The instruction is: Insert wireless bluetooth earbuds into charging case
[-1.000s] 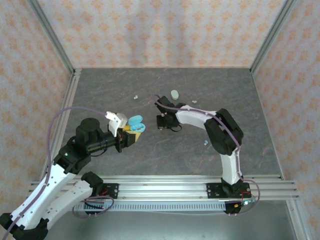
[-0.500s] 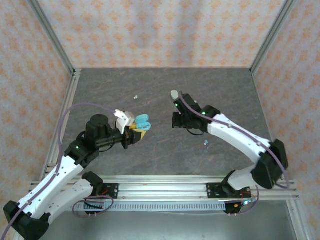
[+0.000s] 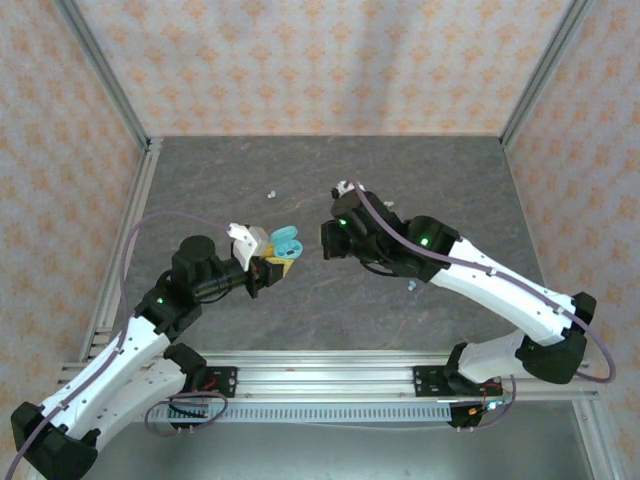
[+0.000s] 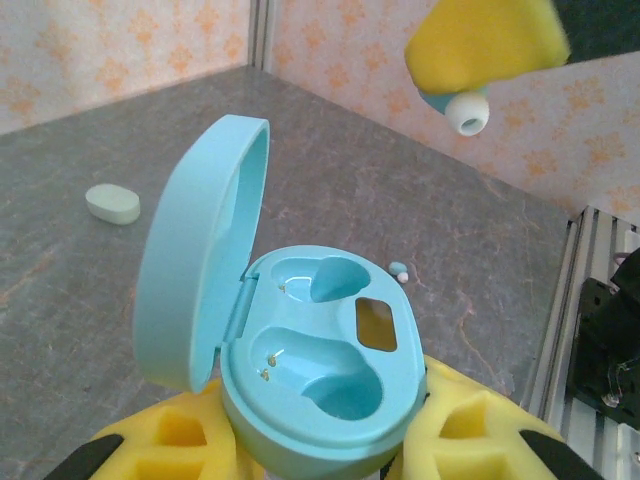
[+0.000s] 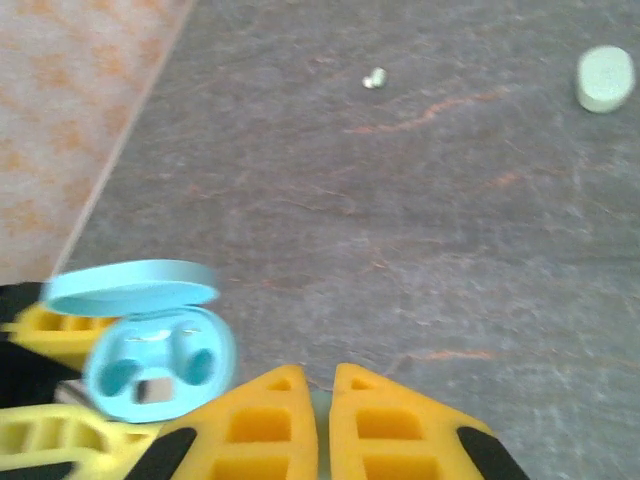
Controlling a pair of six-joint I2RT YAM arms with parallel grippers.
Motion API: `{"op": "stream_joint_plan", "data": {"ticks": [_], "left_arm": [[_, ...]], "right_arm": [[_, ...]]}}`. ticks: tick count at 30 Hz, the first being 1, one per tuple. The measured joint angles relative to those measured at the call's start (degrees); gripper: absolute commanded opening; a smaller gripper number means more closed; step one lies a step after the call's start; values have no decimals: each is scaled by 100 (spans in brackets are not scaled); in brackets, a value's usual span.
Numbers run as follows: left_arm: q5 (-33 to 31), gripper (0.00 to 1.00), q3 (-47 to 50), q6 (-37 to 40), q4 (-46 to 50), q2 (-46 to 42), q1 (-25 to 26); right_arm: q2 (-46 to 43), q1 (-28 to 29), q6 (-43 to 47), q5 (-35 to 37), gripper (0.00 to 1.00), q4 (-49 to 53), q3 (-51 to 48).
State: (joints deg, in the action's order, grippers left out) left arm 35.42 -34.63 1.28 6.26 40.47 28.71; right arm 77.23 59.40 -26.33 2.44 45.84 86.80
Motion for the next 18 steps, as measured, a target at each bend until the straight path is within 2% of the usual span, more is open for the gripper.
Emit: {"op": "stream_joint_plan", "data": {"ticks": [6,18], "left_arm": [[-35,8,0,66,-55,-46,0],[-35,6,0,81,-50,-46,0]], "right_arm": [[531,284,81,-122,9,-131,437],[907,299,70,-540,9,-256,503]]}}
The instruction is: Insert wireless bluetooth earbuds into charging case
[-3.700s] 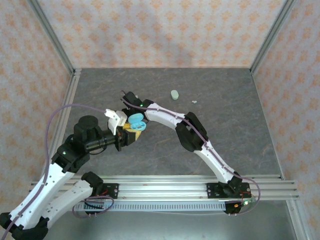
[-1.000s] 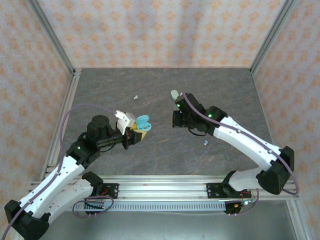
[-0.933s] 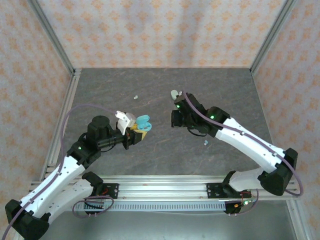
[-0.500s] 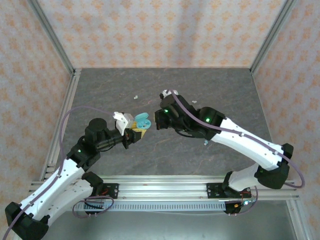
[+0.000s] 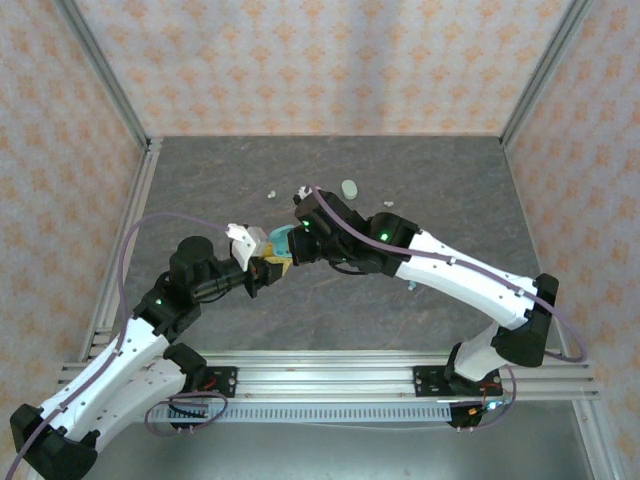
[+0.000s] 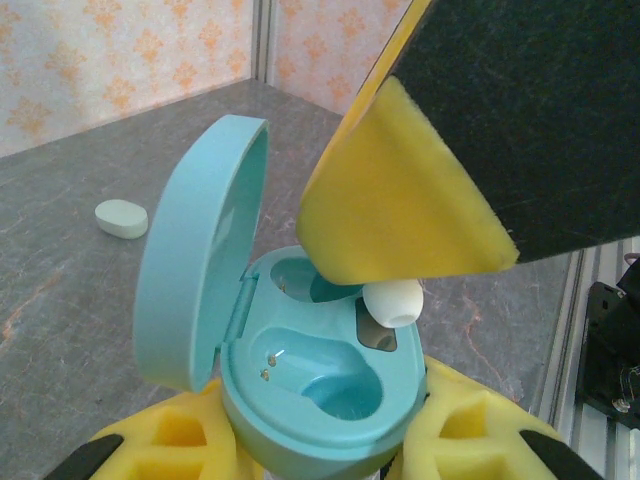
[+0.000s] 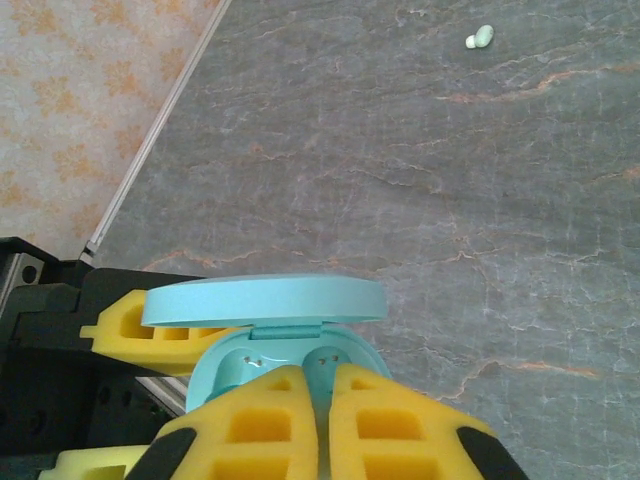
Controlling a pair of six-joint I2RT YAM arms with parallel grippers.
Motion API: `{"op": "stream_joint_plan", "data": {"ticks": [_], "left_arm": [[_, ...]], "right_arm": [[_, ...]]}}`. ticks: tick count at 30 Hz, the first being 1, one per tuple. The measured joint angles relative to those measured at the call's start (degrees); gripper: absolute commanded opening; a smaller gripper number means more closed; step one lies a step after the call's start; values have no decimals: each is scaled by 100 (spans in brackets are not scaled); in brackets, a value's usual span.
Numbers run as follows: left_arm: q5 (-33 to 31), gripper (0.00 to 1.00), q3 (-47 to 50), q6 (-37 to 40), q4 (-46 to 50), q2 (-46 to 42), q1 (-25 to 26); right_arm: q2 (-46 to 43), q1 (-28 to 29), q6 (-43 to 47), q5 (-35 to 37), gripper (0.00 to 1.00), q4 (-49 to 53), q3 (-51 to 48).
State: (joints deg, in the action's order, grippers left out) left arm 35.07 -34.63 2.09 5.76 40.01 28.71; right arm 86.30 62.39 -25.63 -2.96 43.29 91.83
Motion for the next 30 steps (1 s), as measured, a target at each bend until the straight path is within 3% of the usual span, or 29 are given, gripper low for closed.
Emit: {"op": "stream_joint_plan", "data": {"ticks": [30], "left_arm": [[0,6,-2,96,133,-2,0]], "right_arm": [[227,57,-46,-160,15,-155,103]]}}
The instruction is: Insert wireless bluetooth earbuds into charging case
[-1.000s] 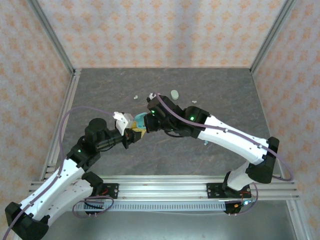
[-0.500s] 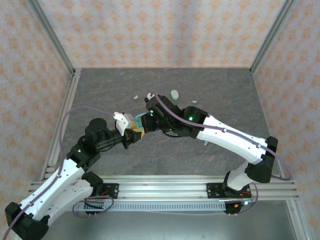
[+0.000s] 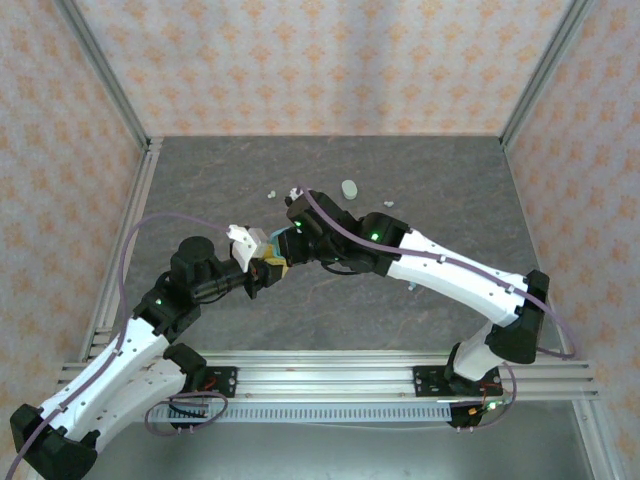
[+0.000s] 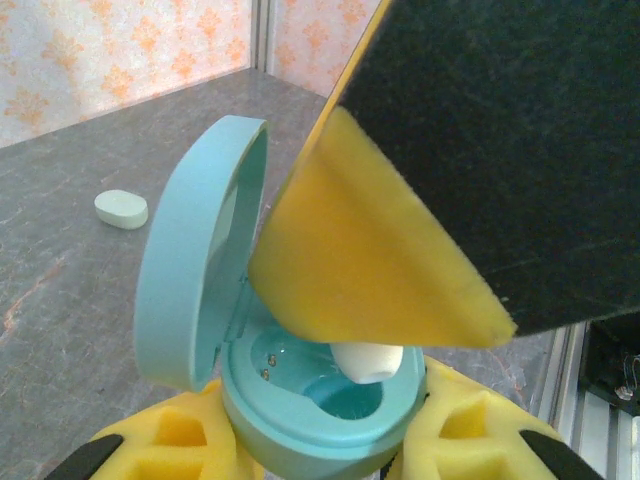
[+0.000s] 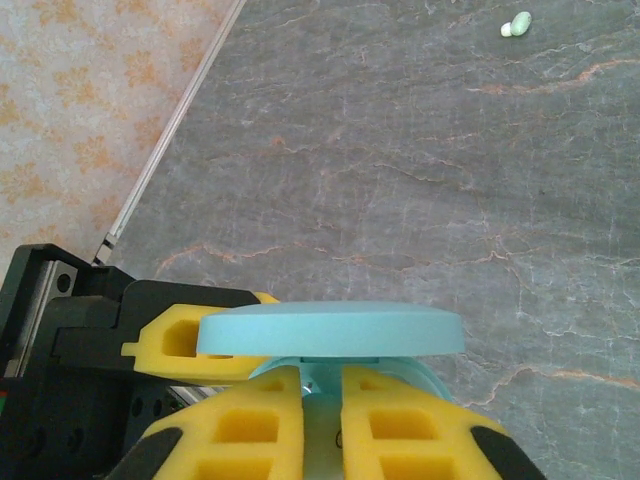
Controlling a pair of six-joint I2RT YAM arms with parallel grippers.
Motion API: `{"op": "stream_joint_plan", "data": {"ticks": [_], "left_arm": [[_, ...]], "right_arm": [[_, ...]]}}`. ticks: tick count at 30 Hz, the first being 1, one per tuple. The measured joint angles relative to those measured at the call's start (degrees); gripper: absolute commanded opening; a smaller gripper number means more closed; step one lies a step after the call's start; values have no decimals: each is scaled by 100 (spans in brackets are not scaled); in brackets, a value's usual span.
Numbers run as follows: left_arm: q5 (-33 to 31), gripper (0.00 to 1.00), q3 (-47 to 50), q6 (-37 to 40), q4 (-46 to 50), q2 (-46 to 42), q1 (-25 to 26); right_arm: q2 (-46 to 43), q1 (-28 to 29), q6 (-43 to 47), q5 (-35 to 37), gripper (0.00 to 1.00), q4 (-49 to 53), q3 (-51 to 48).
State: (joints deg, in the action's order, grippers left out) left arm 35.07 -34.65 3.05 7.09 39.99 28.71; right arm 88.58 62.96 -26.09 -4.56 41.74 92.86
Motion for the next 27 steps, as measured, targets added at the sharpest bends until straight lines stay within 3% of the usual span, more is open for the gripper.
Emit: {"op": "stream_joint_plan", "data": {"ticks": [18,27], "left_arm": [[0,6,-13,7,13,2,0],[-2,6,-13,7,22,2,0]], "right_arm": [[20,0,-57,-133,30,-17,33],[26,0,-103,-153,32,-26,94]]}}
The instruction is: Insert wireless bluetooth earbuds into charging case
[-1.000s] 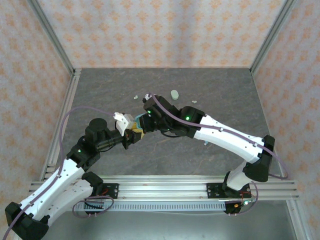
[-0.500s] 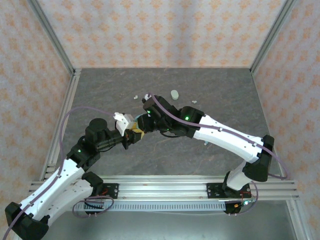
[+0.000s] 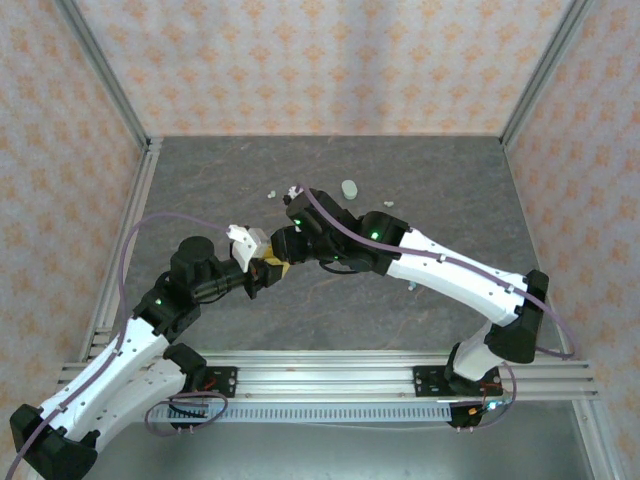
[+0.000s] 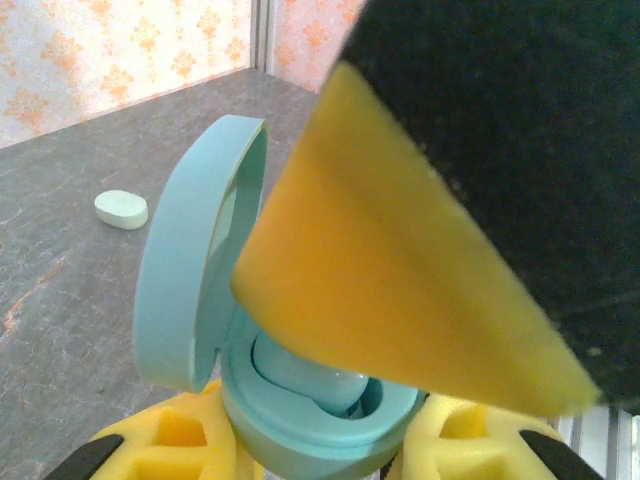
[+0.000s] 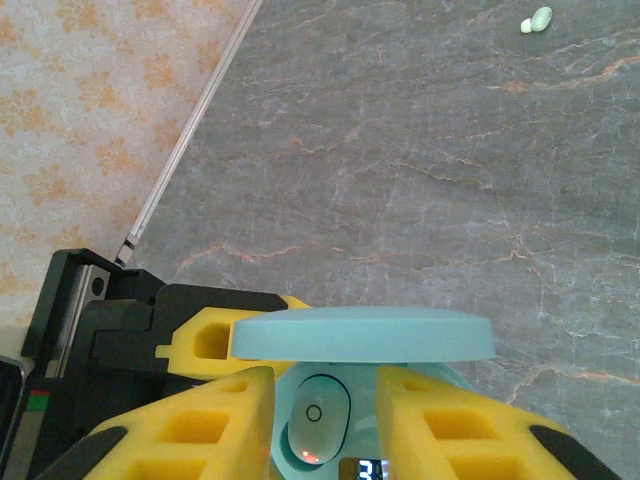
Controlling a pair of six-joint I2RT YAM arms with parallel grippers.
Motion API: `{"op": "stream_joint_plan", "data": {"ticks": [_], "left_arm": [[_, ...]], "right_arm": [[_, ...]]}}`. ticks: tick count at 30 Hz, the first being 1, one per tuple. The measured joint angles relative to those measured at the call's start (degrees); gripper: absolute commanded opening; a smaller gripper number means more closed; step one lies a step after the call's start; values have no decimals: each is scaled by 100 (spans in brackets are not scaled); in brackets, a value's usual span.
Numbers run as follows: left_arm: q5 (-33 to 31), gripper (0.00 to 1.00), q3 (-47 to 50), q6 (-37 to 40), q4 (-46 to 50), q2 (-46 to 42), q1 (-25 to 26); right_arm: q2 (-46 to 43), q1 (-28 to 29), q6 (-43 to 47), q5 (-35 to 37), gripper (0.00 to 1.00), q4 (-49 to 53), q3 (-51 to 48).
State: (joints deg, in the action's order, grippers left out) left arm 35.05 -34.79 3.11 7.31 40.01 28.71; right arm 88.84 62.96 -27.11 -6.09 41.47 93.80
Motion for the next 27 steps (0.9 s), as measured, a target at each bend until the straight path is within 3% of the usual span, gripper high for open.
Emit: {"op": "stream_joint_plan", "data": {"ticks": [6,16,27], "left_arm": [[0,6,-9,2,42,0,0],[-79,5,-44,2,146,0,0],[-101,5,-103,0,173,111,0]], "right_arm": [[-109,0,-57,11,32,-142,-31],[-1150,-111,-35,450,35,-153,-186],[-1816,-1655,-505,592,36,627,-1115]]}}
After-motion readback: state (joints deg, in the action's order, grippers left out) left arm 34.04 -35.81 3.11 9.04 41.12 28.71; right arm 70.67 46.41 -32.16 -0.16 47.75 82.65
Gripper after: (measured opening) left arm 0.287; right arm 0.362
